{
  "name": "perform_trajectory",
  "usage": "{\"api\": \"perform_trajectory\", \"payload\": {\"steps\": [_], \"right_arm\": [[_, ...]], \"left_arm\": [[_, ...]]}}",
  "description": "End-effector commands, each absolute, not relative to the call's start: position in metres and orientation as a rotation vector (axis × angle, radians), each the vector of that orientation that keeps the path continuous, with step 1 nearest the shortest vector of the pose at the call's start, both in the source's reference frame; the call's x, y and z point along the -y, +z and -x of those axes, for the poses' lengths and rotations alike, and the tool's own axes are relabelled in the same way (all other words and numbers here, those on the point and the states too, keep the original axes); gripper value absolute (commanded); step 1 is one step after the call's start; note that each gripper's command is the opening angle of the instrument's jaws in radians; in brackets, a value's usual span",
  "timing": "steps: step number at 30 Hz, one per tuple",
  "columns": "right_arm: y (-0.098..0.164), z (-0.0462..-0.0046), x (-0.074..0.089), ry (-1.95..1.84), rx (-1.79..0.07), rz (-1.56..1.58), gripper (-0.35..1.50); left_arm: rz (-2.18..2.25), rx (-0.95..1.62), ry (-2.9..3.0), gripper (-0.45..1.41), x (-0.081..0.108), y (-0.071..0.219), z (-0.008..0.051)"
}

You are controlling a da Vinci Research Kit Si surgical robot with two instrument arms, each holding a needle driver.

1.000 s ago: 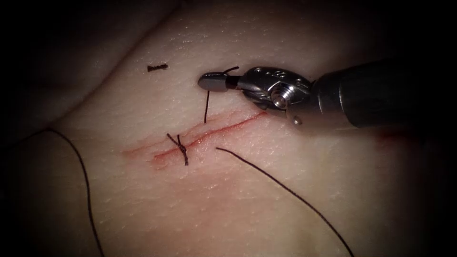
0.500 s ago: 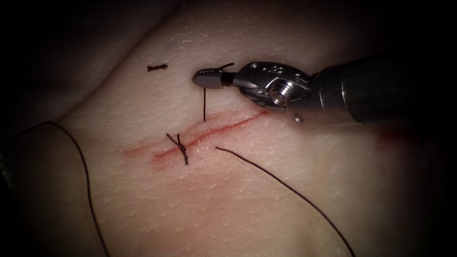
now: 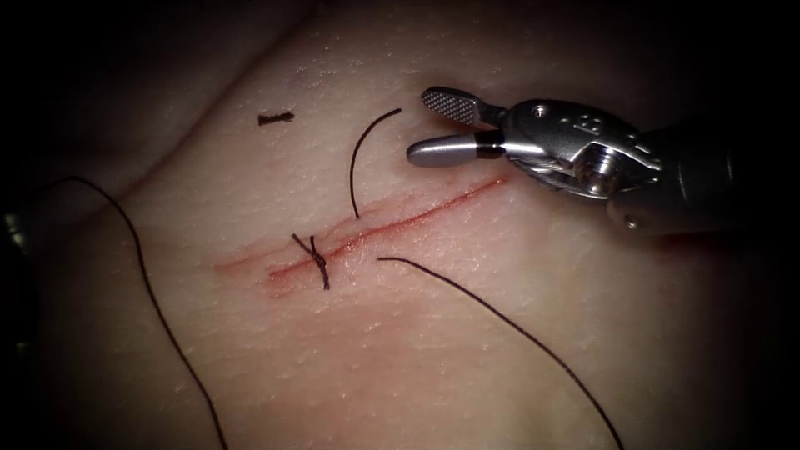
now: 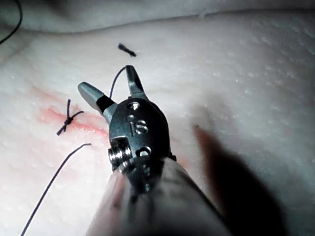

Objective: Wound Closure

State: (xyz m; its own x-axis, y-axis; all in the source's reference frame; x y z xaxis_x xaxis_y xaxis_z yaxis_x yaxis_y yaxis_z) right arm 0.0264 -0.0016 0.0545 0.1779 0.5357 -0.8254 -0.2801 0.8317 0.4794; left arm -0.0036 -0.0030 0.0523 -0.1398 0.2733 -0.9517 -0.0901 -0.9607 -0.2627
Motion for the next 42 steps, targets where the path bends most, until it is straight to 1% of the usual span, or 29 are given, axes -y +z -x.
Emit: {"api": "perform_trajectory", "payload": {"steps": [1,3,5,10,13,14,15,17,18,19,21,24,26,28,30,34,35,36,37,38,42], "right_arm": [[0.054,-0.0261,0.002,0.532,-1.226,-0.190,1.41],[0.054,-0.0257,0.002,0.496,-1.179,-0.196,1.40],[0.053,-0.0255,0.002,0.479,-1.166,-0.196,1.45],[0.053,-0.0245,0.001,0.414,-1.120,-0.170,1.45],[0.053,-0.0240,0.002,0.399,-1.121,-0.169,1.36],[0.053,-0.0237,0.002,0.387,-1.138,-0.178,1.28],[0.053,-0.0234,0.003,0.376,-1.156,-0.184,1.19],[0.053,-0.0228,0.004,0.360,-1.163,-0.183,1.19],[0.053,-0.0227,0.004,0.362,-1.164,-0.187,1.19],[0.053,-0.0225,0.004,0.365,-1.165,-0.190,1.19],[0.053,-0.0222,0.004,0.377,-1.165,-0.201,1.21],[0.053,-0.0222,0.004,0.380,-1.165,-0.201,1.30],[0.054,-0.0223,0.004,0.385,-1.164,-0.203,1.30],[0.054,-0.0224,0.005,0.384,-1.164,-0.200,1.35],[0.054,-0.0224,0.005,0.385,-1.166,-0.197,1.35],[0.054,-0.0224,0.005,0.377,-1.159,-0.204,1.35],[0.054,-0.0224,0.005,0.371,-1.154,-0.209,1.35],[0.054,-0.0224,0.005,0.369,-1.155,-0.208,1.35],[0.054,-0.0224,0.005,0.367,-1.154,-0.209,1.35],[0.054,-0.0223,0.005,0.365,-1.155,-0.209,1.35],[0.054,-0.0220,0.005,0.362,-1.156,-0.210,1.33]], "left_arm": [[1.884,0.211,2.196,-0.45,0.004,0.053,0.0041],[1.880,0.206,2.199,-0.45,0.004,0.055,0.0039],[1.864,0.198,2.201,-0.45,0.003,0.057,0.0036],[1.832,0.191,2.197,-0.45,0.004,0.061,0.0026],[1.808,0.198,2.185,-0.45,0.004,0.063,0.0021],[1.800,0.207,2.177,-0.45,0.004,0.064,0.0017],[1.773,0.224,2.152,-0.30,0.004,0.065,0.0013],[1.678,0.273,2.130,0.26,0.004,0.066,0.0006],[1.624,0.283,2.122,0.41,0.004,0.066,0.0003],[1.585,0.289,2.118,0.54,0.004,0.066,0.0001],[1.522,0.306,2.124,0.71,0.004,0.066,-0.0003],[1.443,0.328,2.123,0.98,0.005,0.065,-0.0007],[1.390,0.322,2.146,0.99,0.005,0.064,-0.0009],[1.240,0.329,2.229,1.08,0.007,0.062,-0.0014],[1.196,0.311,2.242,1.08,0.007,0.061,-0.0019],[1.134,0.299,2.226,0.96,0.007,0.056,-0.0026],[1.145,0.258,2.227,0.91,0.006,0.054,-0.0025],[1.188,0.197,2.207,0.81,0.005,0.052,-0.0023],[1.212,0.165,2.194,0.76,0.005,0.051,-0.0020],[1.256,0.090,2.157,0.64,0.003,0.049,-0.0013],[1.364,0.066,2.061,0.63,0.001,0.046,0.0014]]}}
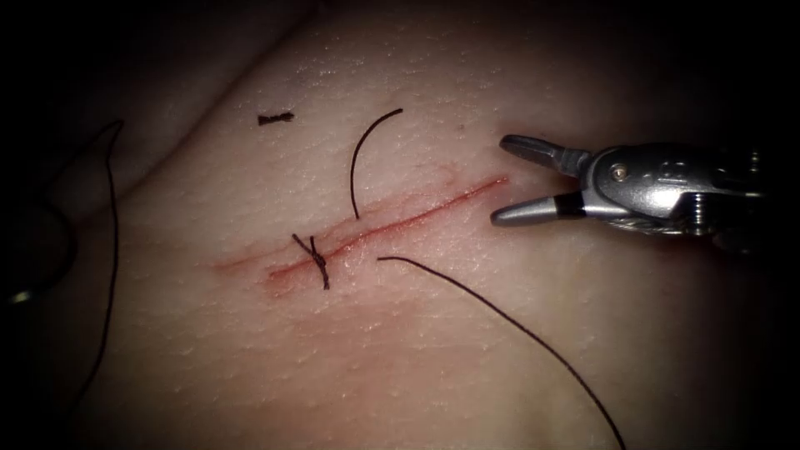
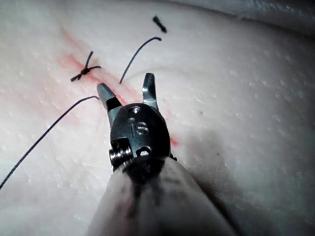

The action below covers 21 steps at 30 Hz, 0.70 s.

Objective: Wound Closure

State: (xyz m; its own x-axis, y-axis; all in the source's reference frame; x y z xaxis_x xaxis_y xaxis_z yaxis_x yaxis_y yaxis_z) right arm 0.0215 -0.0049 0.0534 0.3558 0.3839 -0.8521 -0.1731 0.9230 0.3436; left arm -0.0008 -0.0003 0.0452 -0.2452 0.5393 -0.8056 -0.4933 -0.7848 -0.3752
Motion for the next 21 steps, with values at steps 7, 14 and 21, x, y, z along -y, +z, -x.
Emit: {"api": "perform_trajectory", "payload": {"steps": [7,14,21], "right_arm": [[0.054,-0.0208,0.006,0.341,-1.153,-0.220,1.19],[0.055,-0.0200,0.007,0.298,-1.151,-0.210,1.14],[0.055,-0.0199,0.008,0.280,-1.142,-0.215,1.16]], "left_arm": [[1.448,0.089,1.997,0.64,0.001,0.043,0.0091],[1.513,0.090,1.983,0.63,0.001,0.044,0.0146],[1.533,0.075,2.018,0.63,-0.001,0.048,0.0180]]}}
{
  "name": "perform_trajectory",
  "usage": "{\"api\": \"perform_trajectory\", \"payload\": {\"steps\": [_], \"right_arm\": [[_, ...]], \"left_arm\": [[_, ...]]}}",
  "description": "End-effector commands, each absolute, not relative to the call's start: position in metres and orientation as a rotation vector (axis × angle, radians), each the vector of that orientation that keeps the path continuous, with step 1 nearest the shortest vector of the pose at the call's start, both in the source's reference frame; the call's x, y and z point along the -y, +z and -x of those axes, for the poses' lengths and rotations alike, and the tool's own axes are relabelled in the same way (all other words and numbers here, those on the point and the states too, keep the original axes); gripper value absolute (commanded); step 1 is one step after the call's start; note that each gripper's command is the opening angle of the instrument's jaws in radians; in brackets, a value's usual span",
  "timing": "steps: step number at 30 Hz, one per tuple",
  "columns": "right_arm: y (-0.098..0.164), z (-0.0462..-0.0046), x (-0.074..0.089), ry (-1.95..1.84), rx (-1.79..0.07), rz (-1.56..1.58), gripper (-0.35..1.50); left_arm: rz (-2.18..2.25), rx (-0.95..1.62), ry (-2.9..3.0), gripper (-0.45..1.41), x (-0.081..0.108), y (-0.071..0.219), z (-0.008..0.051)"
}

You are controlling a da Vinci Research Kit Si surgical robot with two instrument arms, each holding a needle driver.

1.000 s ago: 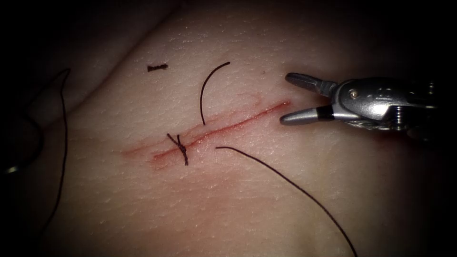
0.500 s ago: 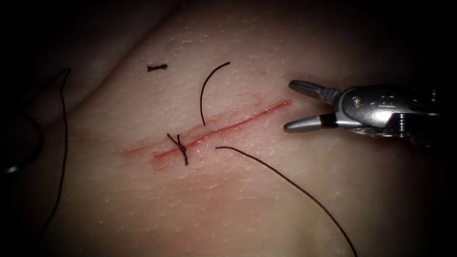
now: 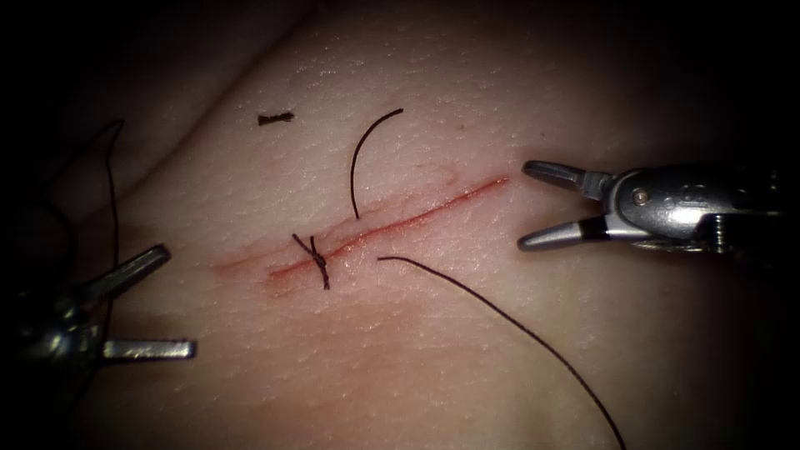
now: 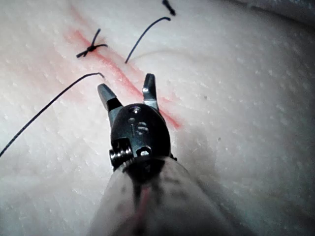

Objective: Wound Closure

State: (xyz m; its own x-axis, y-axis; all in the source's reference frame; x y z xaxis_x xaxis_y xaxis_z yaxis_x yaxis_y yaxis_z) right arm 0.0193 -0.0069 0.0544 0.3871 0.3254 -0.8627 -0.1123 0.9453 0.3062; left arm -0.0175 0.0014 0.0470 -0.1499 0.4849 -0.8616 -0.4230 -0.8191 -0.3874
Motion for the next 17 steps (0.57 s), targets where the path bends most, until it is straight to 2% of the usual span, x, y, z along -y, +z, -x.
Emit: {"api": "perform_trajectory", "payload": {"steps": [1,17], "right_arm": [[0.0547,-0.0199,0.0079,0.279,-1.142,-0.215,1.16],[0.0545,-0.0201,0.0072,0.266,-1.135,-0.213,1.13]], "left_arm": [[1.539,0.078,2.021,0.63,-0.0008,0.0482,0.0180],[1.503,0.102,2.062,0.59,0.0001,0.0532,0.0178]]}}
